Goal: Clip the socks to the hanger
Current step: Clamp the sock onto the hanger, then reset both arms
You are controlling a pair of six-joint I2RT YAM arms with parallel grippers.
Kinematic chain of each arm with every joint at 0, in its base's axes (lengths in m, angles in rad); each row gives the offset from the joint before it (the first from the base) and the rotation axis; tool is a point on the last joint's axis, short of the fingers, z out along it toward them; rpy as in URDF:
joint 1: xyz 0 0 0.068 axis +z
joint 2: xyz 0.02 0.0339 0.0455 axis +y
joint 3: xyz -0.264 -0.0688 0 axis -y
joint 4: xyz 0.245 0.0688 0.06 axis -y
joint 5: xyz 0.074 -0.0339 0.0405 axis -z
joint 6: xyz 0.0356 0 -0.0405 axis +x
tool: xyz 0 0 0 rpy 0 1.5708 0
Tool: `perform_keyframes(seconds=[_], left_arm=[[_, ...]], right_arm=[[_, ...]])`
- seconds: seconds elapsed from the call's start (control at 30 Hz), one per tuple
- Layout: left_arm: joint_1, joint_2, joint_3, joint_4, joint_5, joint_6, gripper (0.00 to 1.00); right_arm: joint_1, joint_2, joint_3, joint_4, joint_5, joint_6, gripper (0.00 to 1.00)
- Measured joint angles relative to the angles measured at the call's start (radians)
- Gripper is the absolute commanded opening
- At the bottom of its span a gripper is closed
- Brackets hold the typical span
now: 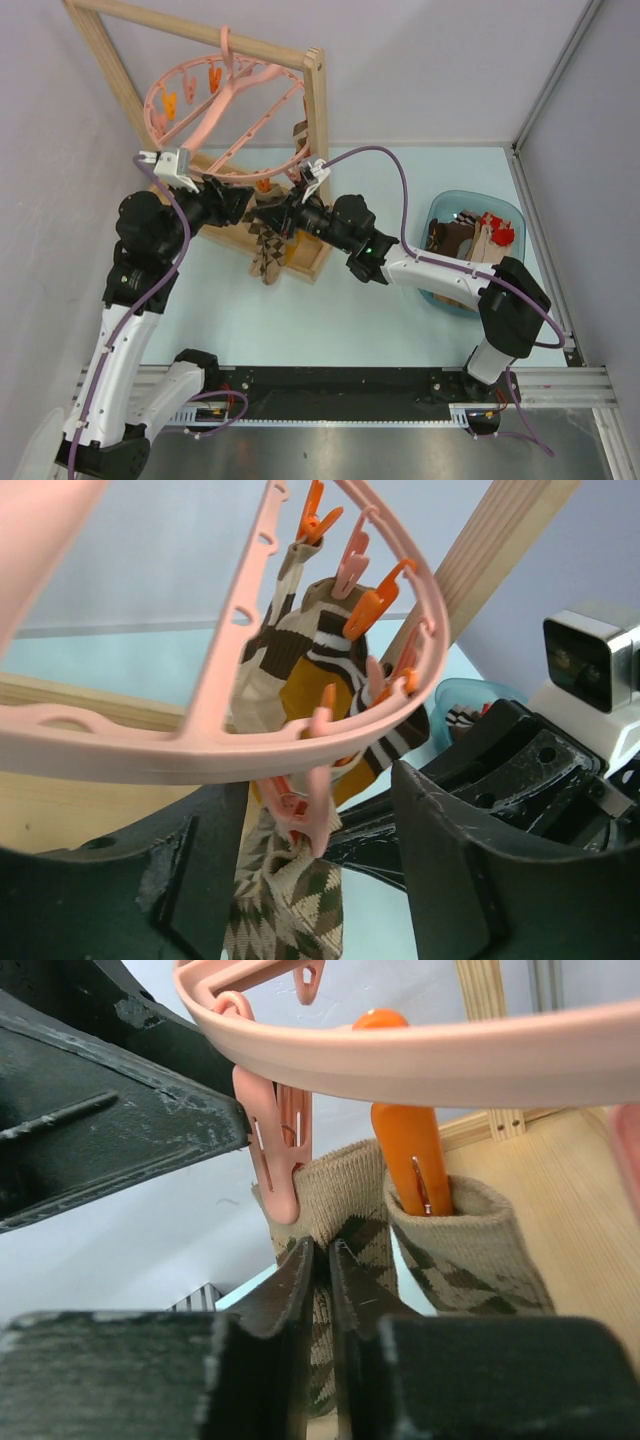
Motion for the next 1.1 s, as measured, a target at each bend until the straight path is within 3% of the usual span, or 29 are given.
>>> perform_keyframes(seconds=[0.17,0.3,0.33,0.47,0.77,1.1], left_arm=[[0.000,-0.011,0.000,-0.007,-0.002,0.000,0.79],[0.000,-0.020,0.007,-0.043,-0.012,0.004,0.89],[0.000,-0.024,0.016,-0.066,-0.023,0.011,1.00],[0.000,-0.055,0.071,-0.159,-0.088,0.038,1.00],[-0.002,-0.303,0.185,-0.298,-0.364,0.079,1.00],[-0.020,-0.512,0.107,-0.351,-0.636,0.078,1.00]], right_arm=[[0.000,0.000,0.000,0.007,0.000,0.006,0.53],[0.000,-0.003,0.000,-0.005,0.006,-0.009,0.70],[0.000,-0.010,0.000,-0.024,0.013,-0.016,0.72],[0.000,-0.077,0.000,-0.153,0.071,-0.079,0.85],[-0.073,-0.479,-0.001,-0.580,0.425,-0.219,0.95],[-0.240,-0.881,-0.107,-0.887,0.697,-0.238,1.00]])
